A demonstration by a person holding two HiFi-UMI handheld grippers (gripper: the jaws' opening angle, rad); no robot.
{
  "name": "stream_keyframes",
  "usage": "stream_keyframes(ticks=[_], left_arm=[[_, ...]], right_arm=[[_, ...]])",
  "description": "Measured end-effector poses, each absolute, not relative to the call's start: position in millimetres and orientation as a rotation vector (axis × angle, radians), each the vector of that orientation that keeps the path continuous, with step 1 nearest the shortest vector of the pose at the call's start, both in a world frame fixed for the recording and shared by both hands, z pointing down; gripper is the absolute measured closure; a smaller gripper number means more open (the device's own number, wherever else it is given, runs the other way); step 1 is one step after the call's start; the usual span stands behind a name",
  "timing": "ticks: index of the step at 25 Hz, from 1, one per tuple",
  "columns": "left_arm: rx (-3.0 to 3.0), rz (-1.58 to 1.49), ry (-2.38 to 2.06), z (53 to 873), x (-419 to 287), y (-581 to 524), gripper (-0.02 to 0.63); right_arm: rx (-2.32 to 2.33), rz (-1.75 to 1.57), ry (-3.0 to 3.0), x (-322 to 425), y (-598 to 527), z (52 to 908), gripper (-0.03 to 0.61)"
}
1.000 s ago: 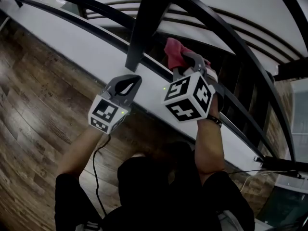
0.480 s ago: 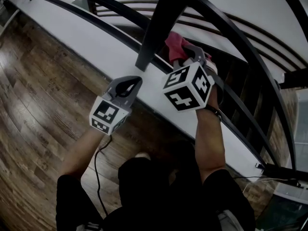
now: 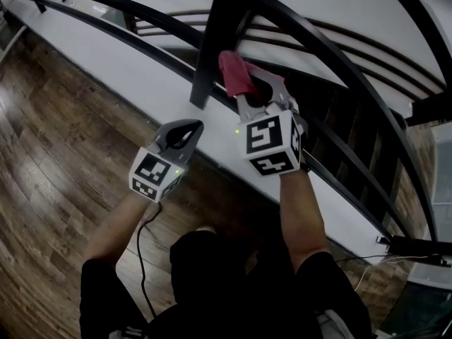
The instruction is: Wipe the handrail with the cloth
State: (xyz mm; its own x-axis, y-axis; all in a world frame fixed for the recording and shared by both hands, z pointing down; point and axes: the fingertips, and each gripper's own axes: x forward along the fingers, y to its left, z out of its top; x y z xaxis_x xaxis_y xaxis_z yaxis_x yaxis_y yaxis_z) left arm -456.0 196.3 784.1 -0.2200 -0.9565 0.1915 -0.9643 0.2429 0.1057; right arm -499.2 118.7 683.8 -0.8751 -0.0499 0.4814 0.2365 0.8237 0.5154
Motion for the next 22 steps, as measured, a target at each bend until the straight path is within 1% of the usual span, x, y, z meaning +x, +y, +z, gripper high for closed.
stream_keyframes(ticks=[3,6,9,12,16,19,22], left_arm=[[1.857,0.055,-2.264,786.0,-450.7,179.3,0.614],[1.942,0.045,-2.191,779.5,-435.6,155.1,0.615],[2.105,0.058,-2.055,762.4,-403.7,116.4,0.614],[2.296,0.071,-1.875,750.8,-346.6,51.6,0.614],[2.515,0.112,-1.602,741.5,-259.5,-34.9,0.614],[2.623,0.137,-1.47,735.1,-198.4,-80.9,0.614],[2.694,0.153,-1.38,727.9,-129.5,-113.4,0.614]], right_arm=[[-0.259,-0.728,-2.652,-467.1,125.8,673.7,0.535],[-0.464,-0.813,-2.696,-430.2,131.2,659.8,0.535],[-0.568,-0.847,-2.653,-369.6,113.2,649.0,0.535],[-0.493,-0.882,-2.596,-294.0,60.5,647.7,0.537],[-0.308,-0.836,-2.584,-207.5,-15.9,644.1,0.535],[-0.219,-0.889,-2.544,-148.1,-56.4,640.7,0.535],[-0.188,-0.894,-2.514,-72.8,-86.2,637.4,0.535]])
